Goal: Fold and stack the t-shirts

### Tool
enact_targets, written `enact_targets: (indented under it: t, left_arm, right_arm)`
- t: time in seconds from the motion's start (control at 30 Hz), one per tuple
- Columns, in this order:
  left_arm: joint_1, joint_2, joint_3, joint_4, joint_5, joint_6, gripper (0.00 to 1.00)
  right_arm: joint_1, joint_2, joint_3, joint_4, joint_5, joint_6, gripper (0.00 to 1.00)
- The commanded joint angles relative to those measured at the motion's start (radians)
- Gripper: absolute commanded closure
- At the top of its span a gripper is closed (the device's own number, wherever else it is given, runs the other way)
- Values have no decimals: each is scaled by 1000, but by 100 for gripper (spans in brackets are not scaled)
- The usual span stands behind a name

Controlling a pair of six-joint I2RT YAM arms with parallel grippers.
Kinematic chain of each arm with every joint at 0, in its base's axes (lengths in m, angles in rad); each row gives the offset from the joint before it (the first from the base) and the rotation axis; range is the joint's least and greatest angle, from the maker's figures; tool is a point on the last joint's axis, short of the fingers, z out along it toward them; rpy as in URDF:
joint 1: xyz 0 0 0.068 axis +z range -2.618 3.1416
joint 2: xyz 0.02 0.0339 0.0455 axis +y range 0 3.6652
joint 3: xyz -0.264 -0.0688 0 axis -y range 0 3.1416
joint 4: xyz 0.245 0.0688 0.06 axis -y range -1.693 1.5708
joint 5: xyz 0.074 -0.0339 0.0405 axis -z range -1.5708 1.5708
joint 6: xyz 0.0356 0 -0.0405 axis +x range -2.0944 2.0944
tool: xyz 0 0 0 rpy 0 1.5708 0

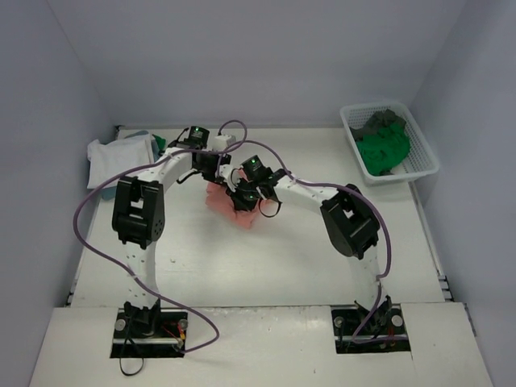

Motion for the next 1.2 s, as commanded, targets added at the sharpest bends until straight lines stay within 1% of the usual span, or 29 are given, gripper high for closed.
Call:
enact_targets:
  t: [0.0,0.13,0.23,0.47,0.5,0.63,0.73,0.8,0.97,1.0,1.07,1.17]
  left_arm:
    - [17,-41,41,-21,6,-4,78]
    - [15,-8,23,-42,34,7,79]
    - [15,-13,1,-53,34,21,79]
    - [0,-19,-23,-114,52,42,80]
    - [-11,-19,-22,-128,54,56,80]
    - [-52,2,7,-281,46,123,86]
    - [-78,-18,-25,-306,58,153,87]
    - [-91,-30,-46,-315,87,165,87]
    - [-150,-27,-52,-400,266,209,87]
    - [-161,-31,-55,-404,276,222,87]
    - [-196,-37,-63,-415,269,238,87]
    - [-209,-57,-59,-401,223,232,87]
  right_arm:
    - [22,-13,34,11,-24,11,100]
    - [25,-22,15,-13,-21,3,100]
    - [25,-48,-11,-35,-9,-15,100]
    - [21,-145,-83,-121,22,-67,100]
    - [18,-155,-94,-145,28,-74,100]
    - [-19,-217,-111,-191,79,-87,100]
    - [-53,-263,-134,-208,79,-84,100]
    - [-80,-296,-149,-211,82,-83,100]
    - [-113,-352,-207,-211,59,-71,100]
    - [-113,-356,-215,-211,57,-69,100]
    - [-111,-372,-236,-208,53,-66,100]
    - [-113,-384,-253,-199,48,-60,100]
